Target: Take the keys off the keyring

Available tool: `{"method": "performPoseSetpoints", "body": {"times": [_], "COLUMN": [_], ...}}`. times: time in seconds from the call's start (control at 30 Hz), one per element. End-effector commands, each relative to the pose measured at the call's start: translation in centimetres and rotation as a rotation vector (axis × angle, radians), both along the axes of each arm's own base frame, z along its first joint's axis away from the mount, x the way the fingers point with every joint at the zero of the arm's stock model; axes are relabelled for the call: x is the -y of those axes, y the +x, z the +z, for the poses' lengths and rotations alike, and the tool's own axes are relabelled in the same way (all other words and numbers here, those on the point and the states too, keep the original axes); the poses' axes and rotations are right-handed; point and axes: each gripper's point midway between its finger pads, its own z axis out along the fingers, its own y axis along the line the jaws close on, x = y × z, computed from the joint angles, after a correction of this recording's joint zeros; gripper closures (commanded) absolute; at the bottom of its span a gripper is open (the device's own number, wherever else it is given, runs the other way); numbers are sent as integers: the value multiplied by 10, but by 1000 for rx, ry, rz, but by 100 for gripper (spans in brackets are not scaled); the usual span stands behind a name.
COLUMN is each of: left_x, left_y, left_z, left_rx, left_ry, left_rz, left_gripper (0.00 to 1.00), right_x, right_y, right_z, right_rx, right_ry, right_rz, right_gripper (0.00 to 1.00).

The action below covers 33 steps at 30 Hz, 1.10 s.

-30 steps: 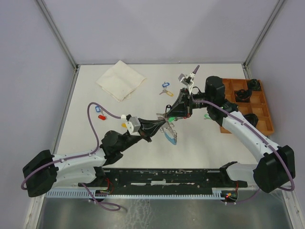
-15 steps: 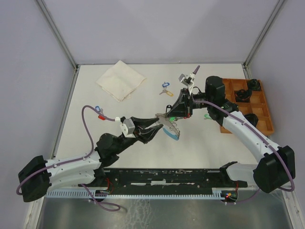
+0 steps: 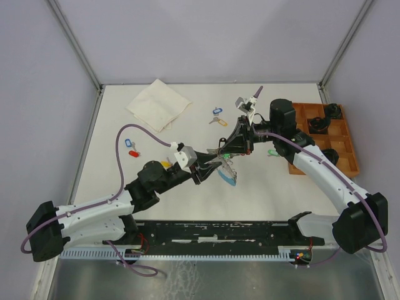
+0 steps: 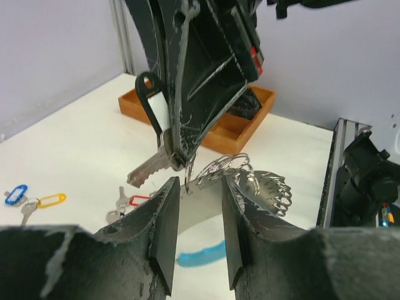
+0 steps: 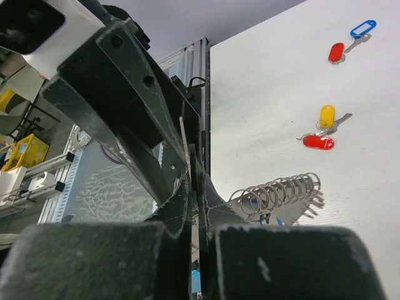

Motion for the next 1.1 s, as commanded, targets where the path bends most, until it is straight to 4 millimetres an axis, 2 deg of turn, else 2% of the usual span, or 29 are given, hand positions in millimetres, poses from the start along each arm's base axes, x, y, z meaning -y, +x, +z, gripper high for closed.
{"method": "performPoseSetpoints", "body": {"times": [0.0,0.27,0.53,0.73,0.9,1.0,1.07], "left_x": [4,2,1,7,9,9,8], "left_y": [3,13,13,14,15,14,14], "left_z": [3,5,17,17,16,16,15], "left_rx": [42,47,68,66,65,71,76], "left_ry": [47,45,-20,-29,-23,-20,-15], "left_rz": [2,53,63,49,45,46,44], "left_gripper": [61,62,64,68,77,86,96], "right_x": [-1,-1,-2,-2,-2,-2,-2], "right_y": [-8,-9,-11,-11,-13,-13,-13], "right_z": [33,33,33,33,35,35,35], "right_rx": [114,113,111,112,114,113,116], "right_ry": [53,53,53,55,58,58,59], "right_rz": [34,40,48,50,54,57,58], "right_gripper": [99,99,99,99,99,99,99]}}
